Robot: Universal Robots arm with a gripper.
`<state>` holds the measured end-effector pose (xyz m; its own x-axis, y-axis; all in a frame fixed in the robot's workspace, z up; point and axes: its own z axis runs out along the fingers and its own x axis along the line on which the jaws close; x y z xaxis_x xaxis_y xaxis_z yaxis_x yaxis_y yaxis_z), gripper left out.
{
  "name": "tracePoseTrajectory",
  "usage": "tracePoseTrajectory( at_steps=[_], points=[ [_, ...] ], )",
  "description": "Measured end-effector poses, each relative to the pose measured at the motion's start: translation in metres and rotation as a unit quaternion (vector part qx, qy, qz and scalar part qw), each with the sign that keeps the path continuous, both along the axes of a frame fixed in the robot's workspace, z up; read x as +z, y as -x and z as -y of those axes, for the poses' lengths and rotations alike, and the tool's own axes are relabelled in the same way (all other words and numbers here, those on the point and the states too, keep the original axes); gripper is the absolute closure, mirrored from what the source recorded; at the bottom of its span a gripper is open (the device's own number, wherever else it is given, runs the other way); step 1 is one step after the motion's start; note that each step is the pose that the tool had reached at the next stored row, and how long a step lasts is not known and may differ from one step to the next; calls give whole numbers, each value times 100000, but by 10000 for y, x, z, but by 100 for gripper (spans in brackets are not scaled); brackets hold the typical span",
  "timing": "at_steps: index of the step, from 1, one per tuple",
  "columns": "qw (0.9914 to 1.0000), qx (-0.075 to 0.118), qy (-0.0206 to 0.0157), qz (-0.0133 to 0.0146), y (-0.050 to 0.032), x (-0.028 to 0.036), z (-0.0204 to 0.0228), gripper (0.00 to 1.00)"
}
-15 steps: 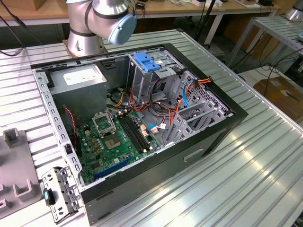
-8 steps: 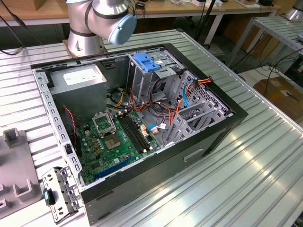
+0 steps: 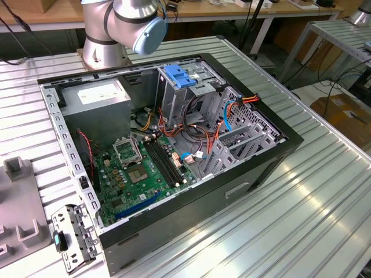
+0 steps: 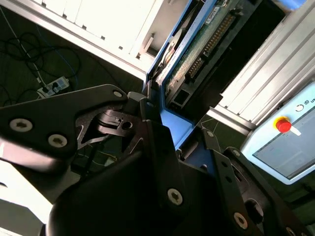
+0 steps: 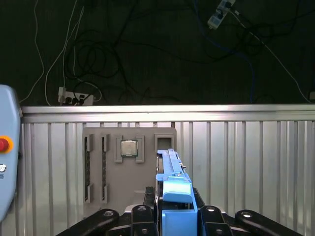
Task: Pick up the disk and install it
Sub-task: 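Pick up the disk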
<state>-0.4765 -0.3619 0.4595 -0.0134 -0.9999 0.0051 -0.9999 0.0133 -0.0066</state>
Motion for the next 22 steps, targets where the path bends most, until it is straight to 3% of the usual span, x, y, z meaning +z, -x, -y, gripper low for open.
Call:
tracePoseTrajectory(
  at_steps=[17,22],
  points=[
    [100000,3,1,-98,-1,292,0,63],
    [100000,1,-26,-121,0,330,0,63]
  ],
)
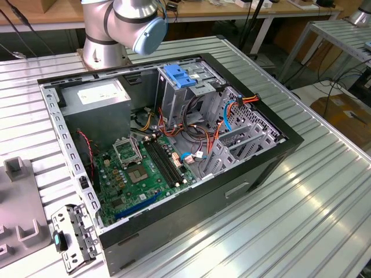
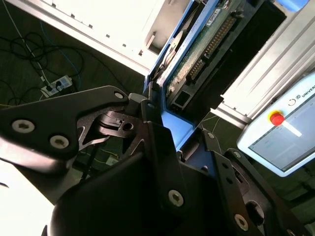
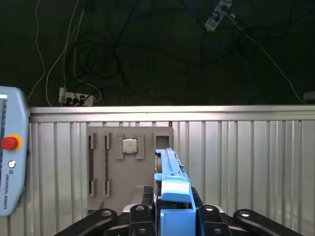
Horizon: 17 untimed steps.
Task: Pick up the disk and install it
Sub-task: 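Pick up the disk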
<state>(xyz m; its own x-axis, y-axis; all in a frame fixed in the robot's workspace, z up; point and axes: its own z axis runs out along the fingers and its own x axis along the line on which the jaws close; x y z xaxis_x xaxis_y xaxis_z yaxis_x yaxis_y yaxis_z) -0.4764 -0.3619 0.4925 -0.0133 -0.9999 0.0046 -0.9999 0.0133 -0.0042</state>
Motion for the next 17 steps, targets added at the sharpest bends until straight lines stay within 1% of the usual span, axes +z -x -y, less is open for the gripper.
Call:
tracePoseTrajectory(
  at_steps=[6,9,17],
  points=[
    [100000,4,-11,6,-3,0,0,63],
    [100000,1,-9,-2,-44,0,0,63],
    [100000,1,-10,0,-113,0,0,63]
  ],
)
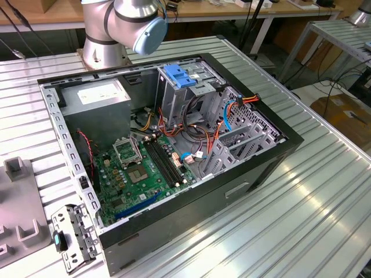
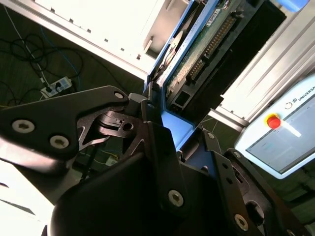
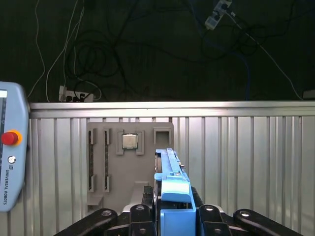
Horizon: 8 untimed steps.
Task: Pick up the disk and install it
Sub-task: 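Pick up the disk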
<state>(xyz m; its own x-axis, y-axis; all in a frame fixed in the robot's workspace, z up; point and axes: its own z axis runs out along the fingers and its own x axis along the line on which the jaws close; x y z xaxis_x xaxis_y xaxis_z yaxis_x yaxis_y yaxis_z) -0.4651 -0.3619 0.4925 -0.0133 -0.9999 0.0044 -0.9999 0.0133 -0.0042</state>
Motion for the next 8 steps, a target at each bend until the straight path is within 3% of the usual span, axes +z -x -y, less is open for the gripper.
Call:
tracePoseTrajectory(
  at_steps=[8],
  points=[
    [100000,2,-1,3,-113,0,0,63]
  ],
)
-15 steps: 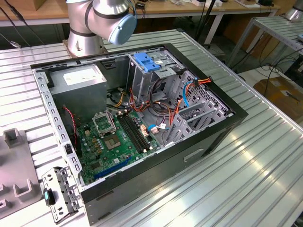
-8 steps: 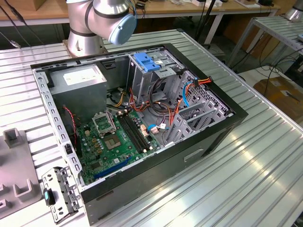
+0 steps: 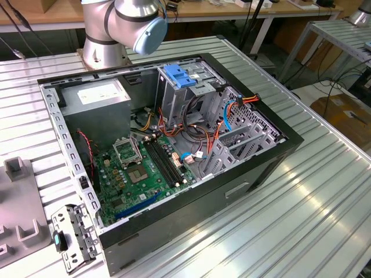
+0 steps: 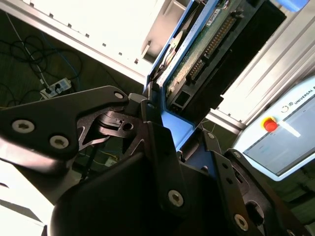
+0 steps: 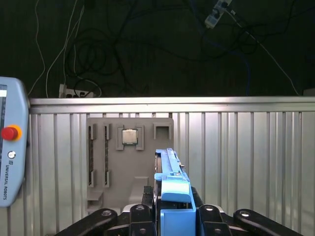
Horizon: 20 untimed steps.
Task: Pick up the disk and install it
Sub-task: 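Pick up the disk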
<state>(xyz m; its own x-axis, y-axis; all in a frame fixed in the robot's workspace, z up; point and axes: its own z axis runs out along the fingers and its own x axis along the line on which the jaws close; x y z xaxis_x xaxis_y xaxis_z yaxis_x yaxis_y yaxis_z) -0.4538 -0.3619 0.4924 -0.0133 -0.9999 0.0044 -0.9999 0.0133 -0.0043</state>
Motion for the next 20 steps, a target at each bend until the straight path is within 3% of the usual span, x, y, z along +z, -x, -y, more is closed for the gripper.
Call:
tracePoseTrajectory(
  at_steps=[10,17,20],
  points=[
    [100000,-1,0,-2,-134,0,0,63],
    [100000,8,6,-7,-143,3,0,63],
    [100000,9,5,-8,-143,32,0,63]
  ],
)
